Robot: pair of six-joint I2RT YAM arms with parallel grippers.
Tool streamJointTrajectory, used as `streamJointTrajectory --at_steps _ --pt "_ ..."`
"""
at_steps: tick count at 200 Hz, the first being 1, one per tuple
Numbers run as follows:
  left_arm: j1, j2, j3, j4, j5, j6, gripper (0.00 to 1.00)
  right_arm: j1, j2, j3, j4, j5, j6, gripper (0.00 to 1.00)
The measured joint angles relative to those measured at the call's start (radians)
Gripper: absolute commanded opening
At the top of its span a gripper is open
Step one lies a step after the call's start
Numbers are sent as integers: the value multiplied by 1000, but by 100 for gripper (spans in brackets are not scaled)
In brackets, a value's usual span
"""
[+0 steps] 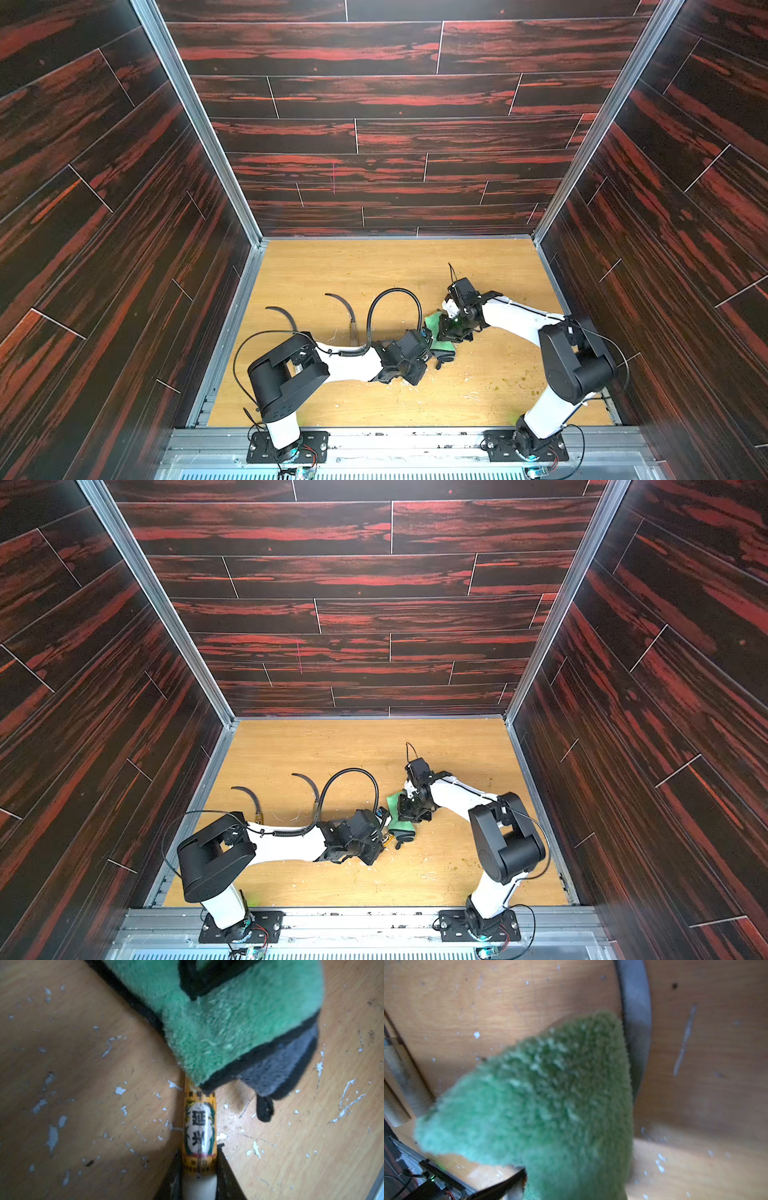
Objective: Wipe small sickles with rags
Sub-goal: Wipe the small sickle.
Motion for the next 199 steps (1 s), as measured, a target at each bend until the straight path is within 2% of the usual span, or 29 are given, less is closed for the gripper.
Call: streamJointTrajectory --at_steps 125,199 --pt "-14 2 -8 19 -41 -6 0 -116 186 195 -136 -134 -58 0" --pt "-14 1 -21 47 -57 9 0 -126 213 255 -179 -95 -97 0"
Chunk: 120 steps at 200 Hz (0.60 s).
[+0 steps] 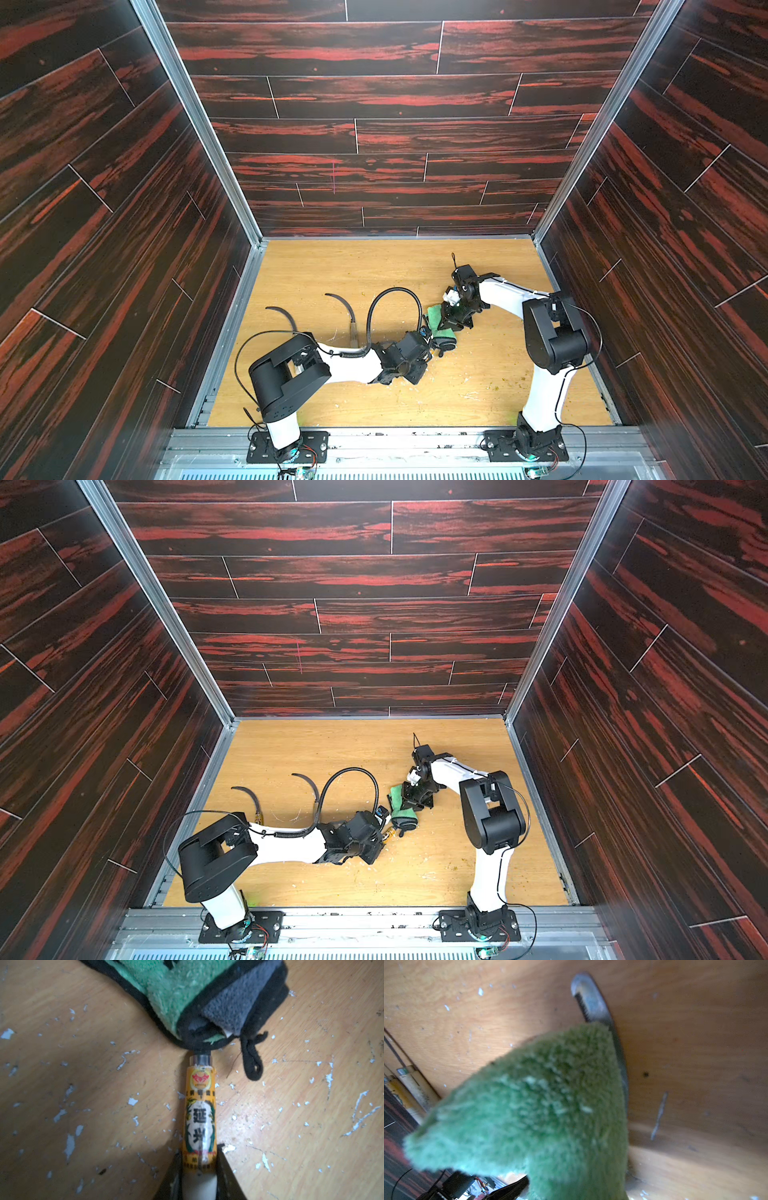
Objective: Wipe small sickles with rags
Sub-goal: Wipe the small sickle.
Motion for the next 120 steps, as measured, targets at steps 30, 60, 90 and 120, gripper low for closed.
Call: streamJointTrajectory --at_steps 30,60,90,120 --pt "0 -2 -5 10 -6 6 0 -3 24 44 -42 15 -9 0" --pt "0 -13 -18 16 -20 18 0 -6 63 110 -98 39 -26 0" --pt "0 -23 -30 13 -25 18 0 -15 90 173 -117 106 -52 0" --pt "-11 -71 -58 -58 -16 10 0 -94 103 234 -18 292 -69 0"
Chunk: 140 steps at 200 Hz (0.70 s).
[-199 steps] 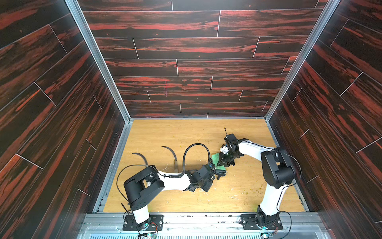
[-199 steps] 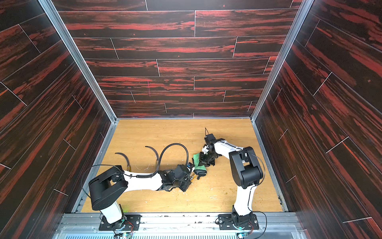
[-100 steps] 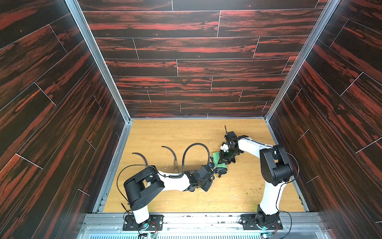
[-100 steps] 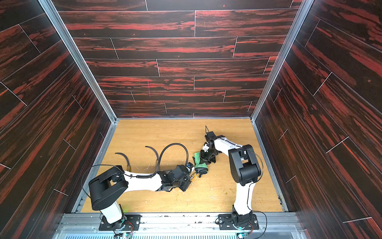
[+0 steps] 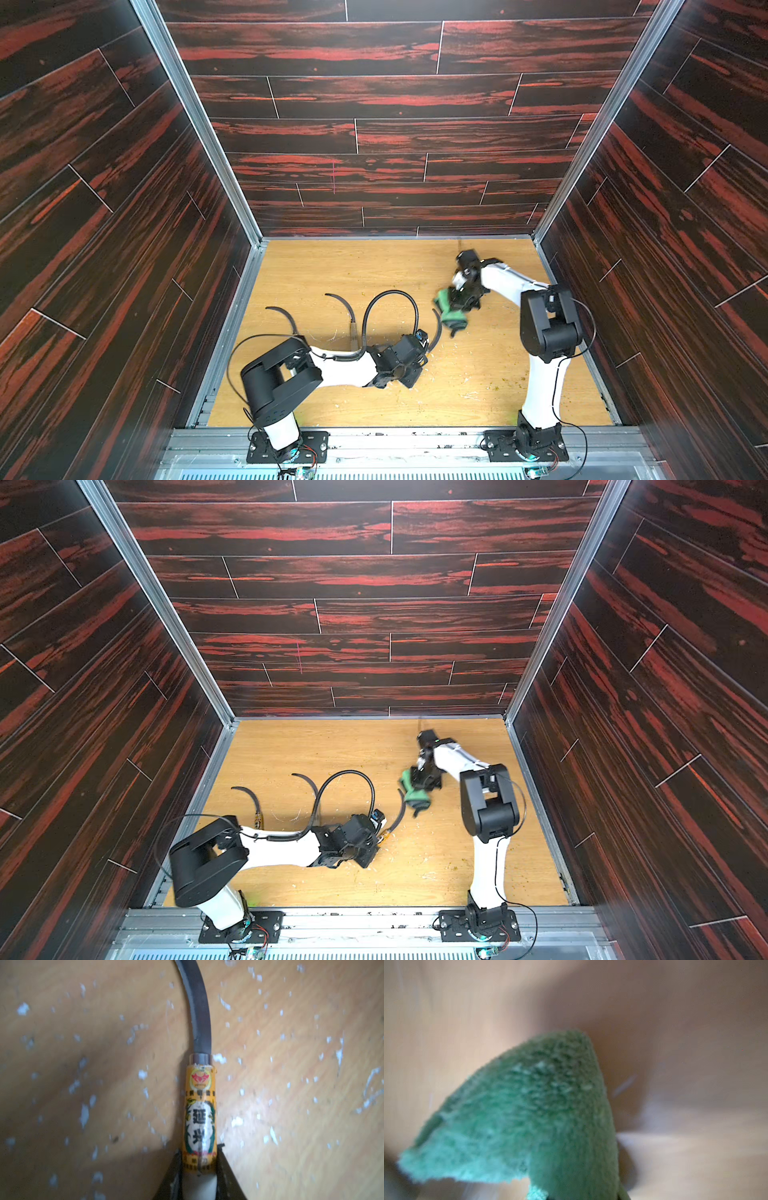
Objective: Wipe small sickles with rags
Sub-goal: Wipe the small sickle.
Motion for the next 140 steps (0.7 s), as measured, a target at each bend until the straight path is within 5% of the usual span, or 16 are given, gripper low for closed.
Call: streamJointTrajectory --at_steps 40,78,140 --pt "-6 -21 -9 -40 4 -4 0 -95 2 43 72 138 -5 0" --pt "-7 -20 -4 -46 2 -7 0 -70 -20 18 94 107 -8 0" --pt "-9 -5 31 -92 -18 -8 0 143 -429 -285 53 -20 58 0"
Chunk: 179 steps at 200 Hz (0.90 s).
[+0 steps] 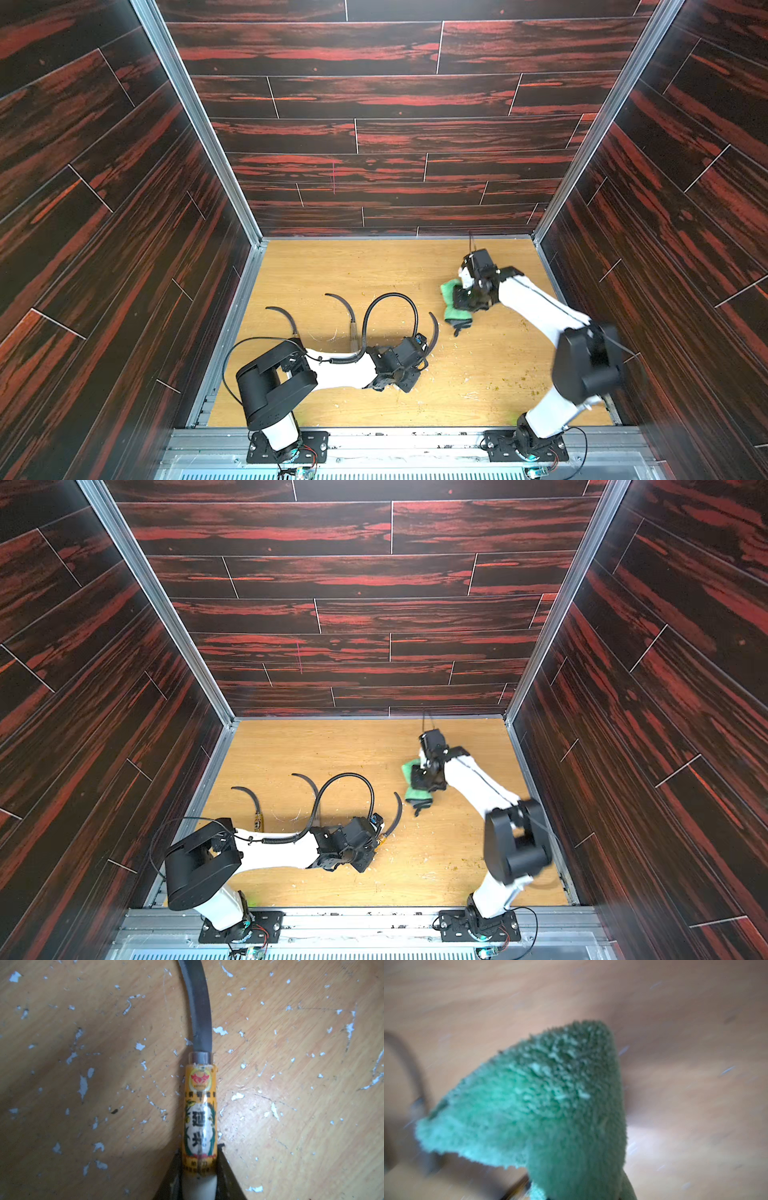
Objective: Wipe small sickles with rags
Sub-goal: Wipe the small sickle.
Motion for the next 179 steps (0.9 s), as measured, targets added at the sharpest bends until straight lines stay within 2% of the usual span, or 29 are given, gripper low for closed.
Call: streamJointTrajectory --at_steps 34,85,133,179 --pt "-2 6 11 -15 -6 0 0 93 -50 -132 47 -69 114 0" --pt "-2 7 13 -17 -8 -4 0 108 58 -294 232 -177 289 0" --pt "3 9 19 -28 -37 -26 0 99 127 -246 290 -222 368 0" --pt "6 11 18 -23 -61 -24 0 56 212 -135 252 -238 367 0"
